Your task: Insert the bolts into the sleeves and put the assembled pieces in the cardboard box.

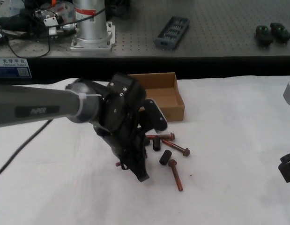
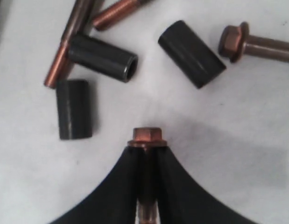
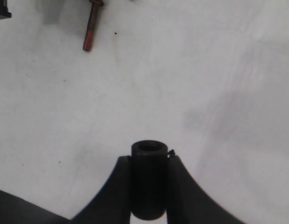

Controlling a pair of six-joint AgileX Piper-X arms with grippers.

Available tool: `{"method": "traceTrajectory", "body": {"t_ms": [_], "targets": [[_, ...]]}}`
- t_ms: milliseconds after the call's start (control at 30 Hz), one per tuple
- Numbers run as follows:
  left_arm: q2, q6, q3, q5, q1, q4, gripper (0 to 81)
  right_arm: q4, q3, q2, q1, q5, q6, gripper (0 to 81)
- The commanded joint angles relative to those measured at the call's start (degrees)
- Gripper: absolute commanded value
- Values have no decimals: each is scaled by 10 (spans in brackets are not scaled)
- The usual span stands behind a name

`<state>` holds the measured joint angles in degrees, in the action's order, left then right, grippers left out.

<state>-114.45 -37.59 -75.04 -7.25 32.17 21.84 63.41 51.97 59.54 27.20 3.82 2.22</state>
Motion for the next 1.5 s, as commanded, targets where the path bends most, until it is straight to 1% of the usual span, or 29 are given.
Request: {"method": "traceTrajectory", "body": {"t_ms": [0,133,233,433,500,667,767,833,967,1067,1233,1400,1467], "targets": [[65,115,2,3,-5,41,6,-12,1,-3,-4,19,5,29],[119,211,5,-50,-12,47,6,-36,1,-3,-4,93,5,29],[157,262,5,-99,-22,54,6,-65,1,-3,-4,142,5,29],[216,317,5,-167,-51,55,6,-121,1,5,-1,240,5,29],[233,330,5,-187,-62,55,6,-132,1,15,8,256,5,29],[279,340,5,-220,-86,71,6,-179,1,50,55,276,2,29],[304,339,12,-224,-97,97,6,-219,1,73,88,282,-16,29],[329,341,37,-238,-103,94,6,-250,1,87,106,285,-39,29],[406,354,122,-239,-112,83,6,-316,1,119,139,308,-86,29],[472,397,199,-241,-120,33,6,-361,1,135,161,318,-115,29],[564,508,307,-268,-140,-134,6,-408,1,156,192,333,-134,29],[588,631,358,-297,-154,-291,6,-464,1,176,216,345,-173,29],[588,651,363,-304,-154,-320,6,-485,1,181,223,344,-186,29]]}}
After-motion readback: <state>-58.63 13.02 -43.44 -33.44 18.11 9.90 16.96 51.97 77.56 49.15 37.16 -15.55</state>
